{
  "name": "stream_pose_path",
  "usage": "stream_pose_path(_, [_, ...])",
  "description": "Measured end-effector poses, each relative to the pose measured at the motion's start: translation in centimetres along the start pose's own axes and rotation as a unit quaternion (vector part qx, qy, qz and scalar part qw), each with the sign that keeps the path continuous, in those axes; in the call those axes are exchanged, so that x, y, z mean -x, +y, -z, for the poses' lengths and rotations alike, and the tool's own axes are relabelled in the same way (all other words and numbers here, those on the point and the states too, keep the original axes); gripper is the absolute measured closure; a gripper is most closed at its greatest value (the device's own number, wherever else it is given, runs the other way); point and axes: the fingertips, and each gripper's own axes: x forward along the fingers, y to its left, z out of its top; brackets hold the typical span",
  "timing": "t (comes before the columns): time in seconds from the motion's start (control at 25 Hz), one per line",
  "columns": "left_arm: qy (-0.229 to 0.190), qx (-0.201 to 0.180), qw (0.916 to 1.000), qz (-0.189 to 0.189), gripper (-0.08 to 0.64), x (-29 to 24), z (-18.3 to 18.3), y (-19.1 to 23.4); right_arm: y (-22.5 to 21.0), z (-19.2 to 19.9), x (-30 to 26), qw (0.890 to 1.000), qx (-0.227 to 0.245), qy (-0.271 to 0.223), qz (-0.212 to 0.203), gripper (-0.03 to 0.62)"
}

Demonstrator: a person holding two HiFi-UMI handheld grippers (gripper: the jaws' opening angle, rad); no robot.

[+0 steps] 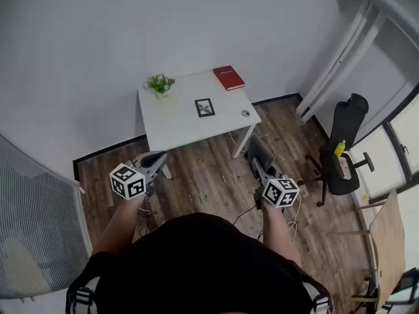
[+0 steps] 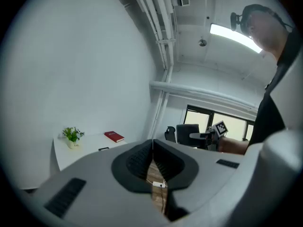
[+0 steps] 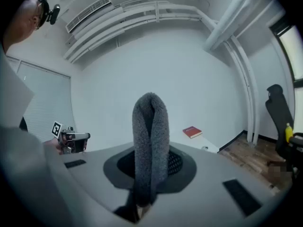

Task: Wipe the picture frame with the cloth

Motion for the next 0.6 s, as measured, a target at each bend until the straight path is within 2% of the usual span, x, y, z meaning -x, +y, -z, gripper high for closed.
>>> stream_pose_path(0.28, [0.007,-0.010,0.9999,0.000,0.549,-2.8,0.1,-1.2,-2.0,-1.3,0.0,1.000,0.016,-0.001,-0.008,0.549])
stream_pose_path(0.6, [0.012,-0.006,0.9999,-0.010,0.549,-4.5,1.2,-2.5,-4.4,-1.3,0.2,1.000,-0.003,-0.010,-0.023,0.548])
